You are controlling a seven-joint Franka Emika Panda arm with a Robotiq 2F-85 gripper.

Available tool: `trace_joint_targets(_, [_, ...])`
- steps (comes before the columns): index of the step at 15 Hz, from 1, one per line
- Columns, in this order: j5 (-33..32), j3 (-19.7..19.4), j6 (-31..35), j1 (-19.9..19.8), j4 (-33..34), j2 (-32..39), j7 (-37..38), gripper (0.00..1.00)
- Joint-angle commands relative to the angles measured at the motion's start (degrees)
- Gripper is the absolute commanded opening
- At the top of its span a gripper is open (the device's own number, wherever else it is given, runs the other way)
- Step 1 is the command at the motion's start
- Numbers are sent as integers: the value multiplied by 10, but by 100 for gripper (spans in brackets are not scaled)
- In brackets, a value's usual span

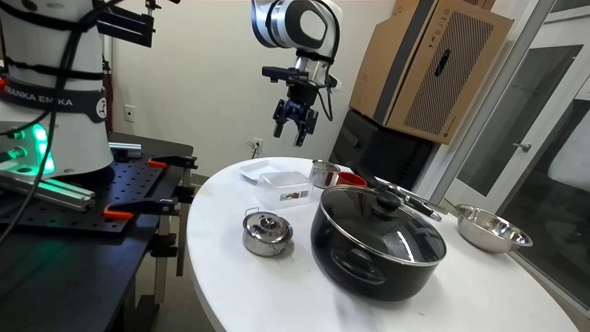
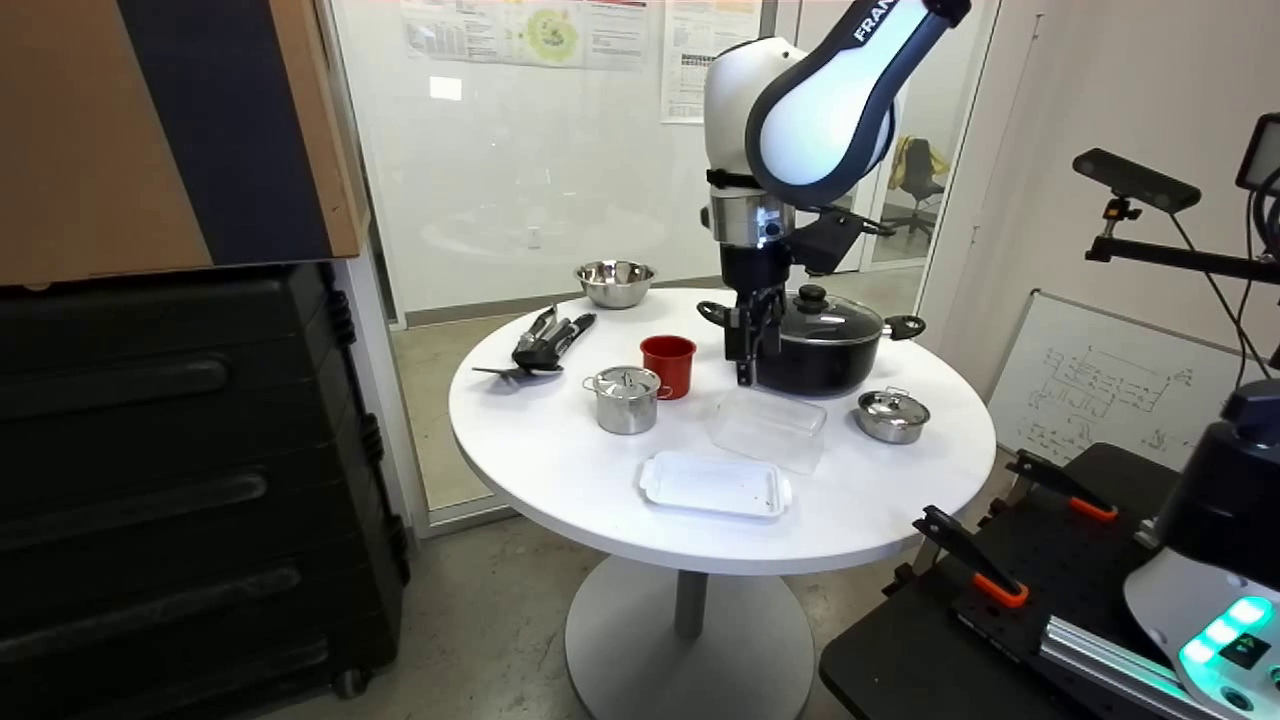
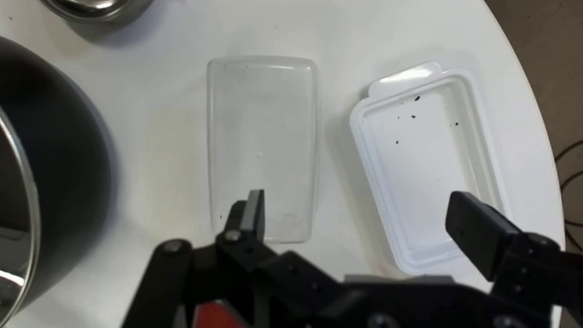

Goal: Pick the bowl from the white tray and place it on the table

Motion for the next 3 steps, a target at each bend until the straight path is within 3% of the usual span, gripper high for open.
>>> trace_joint_targets(1, [1,-1,-1,1,0,0,0,100])
trace_joint_targets(3, [1,-1,-1,1,0,0,0,100])
